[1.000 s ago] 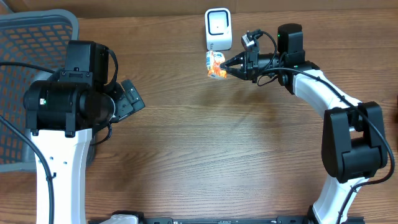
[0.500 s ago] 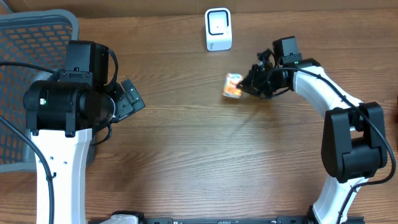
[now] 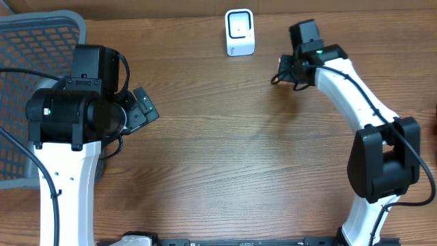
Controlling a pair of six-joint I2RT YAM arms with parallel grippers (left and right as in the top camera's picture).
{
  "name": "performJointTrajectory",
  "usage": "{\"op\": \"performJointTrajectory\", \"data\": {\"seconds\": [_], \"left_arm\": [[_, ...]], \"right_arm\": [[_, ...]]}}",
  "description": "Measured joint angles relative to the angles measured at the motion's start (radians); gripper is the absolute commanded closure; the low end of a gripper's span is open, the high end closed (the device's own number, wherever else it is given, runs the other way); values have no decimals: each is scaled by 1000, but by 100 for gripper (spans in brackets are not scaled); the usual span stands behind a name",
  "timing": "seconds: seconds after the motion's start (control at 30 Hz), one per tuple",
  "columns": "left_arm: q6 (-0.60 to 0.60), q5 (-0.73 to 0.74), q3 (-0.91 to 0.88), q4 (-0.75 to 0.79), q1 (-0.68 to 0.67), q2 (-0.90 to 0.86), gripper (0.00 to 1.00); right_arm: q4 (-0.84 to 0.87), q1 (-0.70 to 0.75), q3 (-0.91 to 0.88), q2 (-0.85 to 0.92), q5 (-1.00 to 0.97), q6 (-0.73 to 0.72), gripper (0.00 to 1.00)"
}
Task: Scan the item barcode
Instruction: 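Hold the pack close in front of the scanner face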
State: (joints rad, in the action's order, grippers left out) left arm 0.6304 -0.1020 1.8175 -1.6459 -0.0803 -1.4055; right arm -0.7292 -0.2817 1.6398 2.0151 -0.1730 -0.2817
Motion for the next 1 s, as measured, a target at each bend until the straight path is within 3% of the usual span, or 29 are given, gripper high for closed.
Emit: {"op": "performJointTrajectory", "data": {"seconds": [0.27,0.5,0.73,0.87,1.0], "left_arm": [[0,0,0,0,0,0,1],[0,0,0,0,0,0,0],[0,0,0,0,0,0,0],[0,0,0,0,0,0,1],[0,0,0,0,0,0,0]], "right_arm": [[343,-91,2,0,-275,286,96],[671,-146,9,4,-322,800,96],[843,-153,12,84,-279,1263,96],[912,-152,12,150,-262,1384,96],[924,-152,12,185,-237,1408,96]]}}
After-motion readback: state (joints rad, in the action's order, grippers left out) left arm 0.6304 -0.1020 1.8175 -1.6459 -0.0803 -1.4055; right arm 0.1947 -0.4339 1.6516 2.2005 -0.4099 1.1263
